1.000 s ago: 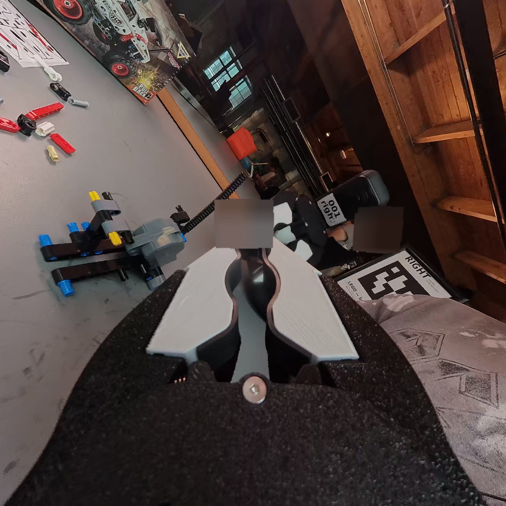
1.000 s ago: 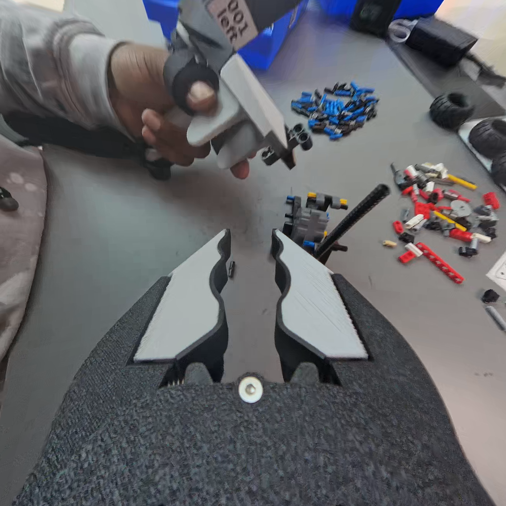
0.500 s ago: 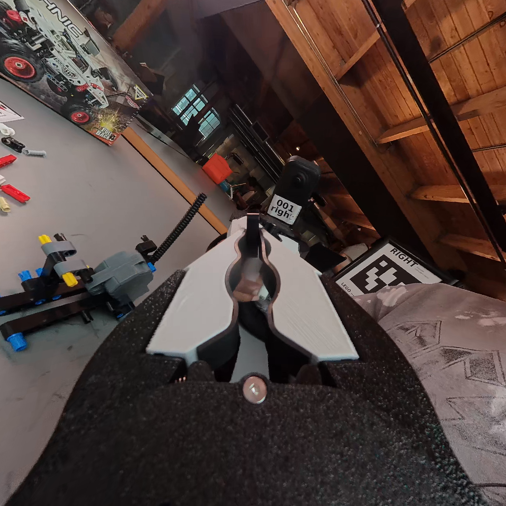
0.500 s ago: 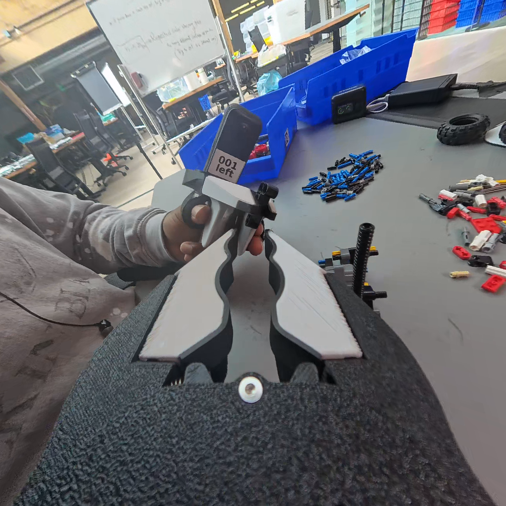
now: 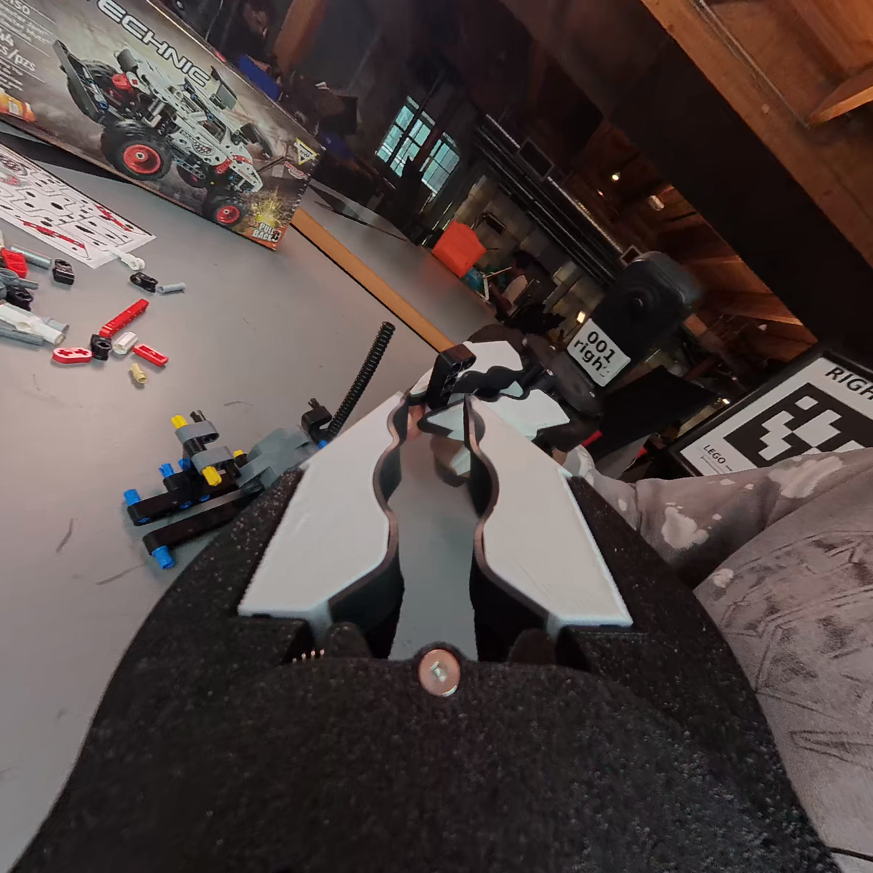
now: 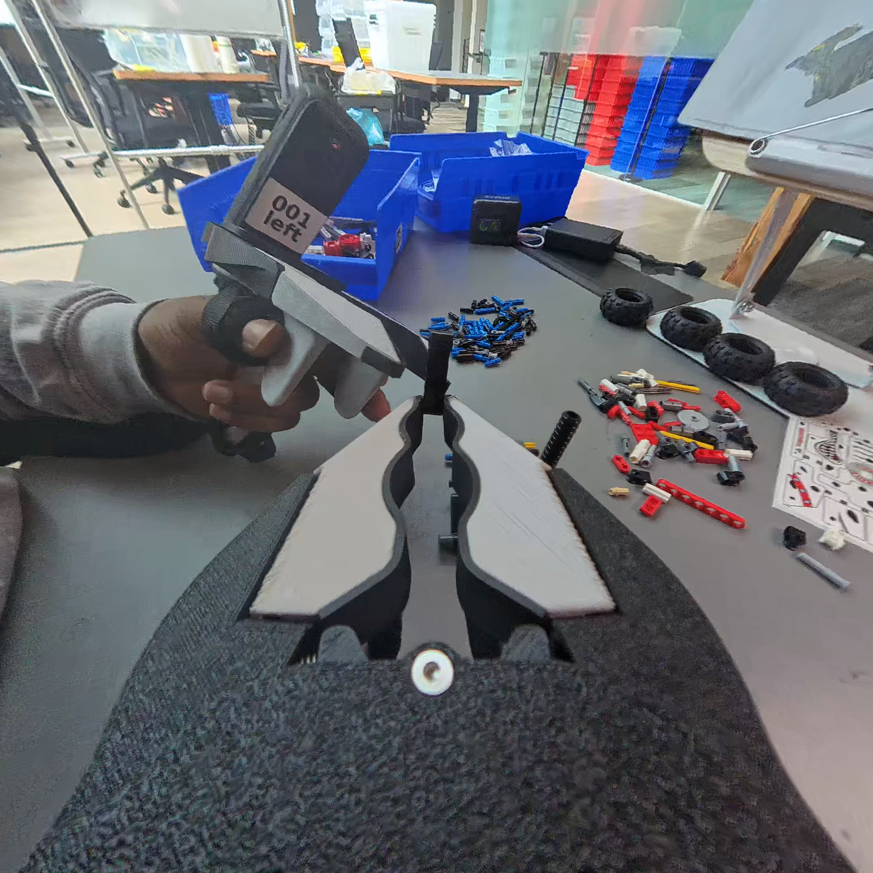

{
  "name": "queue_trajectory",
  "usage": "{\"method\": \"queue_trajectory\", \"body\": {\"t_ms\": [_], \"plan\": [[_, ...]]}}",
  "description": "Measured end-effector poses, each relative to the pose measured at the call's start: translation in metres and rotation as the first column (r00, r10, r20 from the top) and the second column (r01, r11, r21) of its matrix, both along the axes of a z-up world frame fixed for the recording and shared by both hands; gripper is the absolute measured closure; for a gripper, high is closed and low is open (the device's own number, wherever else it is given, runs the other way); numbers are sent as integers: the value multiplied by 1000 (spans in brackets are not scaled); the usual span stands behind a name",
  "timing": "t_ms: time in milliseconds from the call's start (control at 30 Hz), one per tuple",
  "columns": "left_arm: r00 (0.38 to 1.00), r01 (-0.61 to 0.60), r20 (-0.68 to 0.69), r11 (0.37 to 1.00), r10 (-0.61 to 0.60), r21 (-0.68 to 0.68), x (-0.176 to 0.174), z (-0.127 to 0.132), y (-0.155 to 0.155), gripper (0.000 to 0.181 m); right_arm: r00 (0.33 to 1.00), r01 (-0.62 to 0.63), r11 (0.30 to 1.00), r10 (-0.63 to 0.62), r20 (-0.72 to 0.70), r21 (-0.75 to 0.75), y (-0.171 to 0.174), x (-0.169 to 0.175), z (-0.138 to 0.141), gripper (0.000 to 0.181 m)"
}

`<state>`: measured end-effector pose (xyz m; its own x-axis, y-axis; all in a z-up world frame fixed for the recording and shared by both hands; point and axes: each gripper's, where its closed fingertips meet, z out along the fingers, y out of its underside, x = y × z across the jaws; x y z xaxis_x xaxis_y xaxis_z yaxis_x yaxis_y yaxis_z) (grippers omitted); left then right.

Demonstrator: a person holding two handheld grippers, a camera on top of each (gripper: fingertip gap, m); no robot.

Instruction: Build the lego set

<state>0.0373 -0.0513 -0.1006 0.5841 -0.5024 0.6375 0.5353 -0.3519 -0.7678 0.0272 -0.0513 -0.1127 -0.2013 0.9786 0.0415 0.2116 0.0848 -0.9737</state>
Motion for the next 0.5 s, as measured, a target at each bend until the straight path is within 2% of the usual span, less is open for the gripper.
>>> {"method": "queue_trajectory", "body": {"t_ms": [100, 167, 233, 433, 500], "plan": [[989, -80, -124, 997, 80, 10, -2, -4, 3, 162, 997, 80, 982, -79, -14, 171, 2, -4, -2, 173], [974, -123, -190, 992, 126, 26, -4, -5, 5, 165, 992, 122, 965, -122, -16, 231, 1, -7, -4, 173], [969, -145, -197, 988, 151, 41, -6, -3, 5, 173, 988, 152, 951, -154, -13, 268, 1, -9, -6, 173], [967, -187, -173, 982, 187, 16, -13, -6, 8, 167, 974, 222, 902, -225, -35, 370, 5, -11, -7, 173], [968, -192, -164, 981, 192, 16, -13, -5, 9, 170, 969, 241, 888, -244, -43, 391, 6, -11, -6, 173]]}}
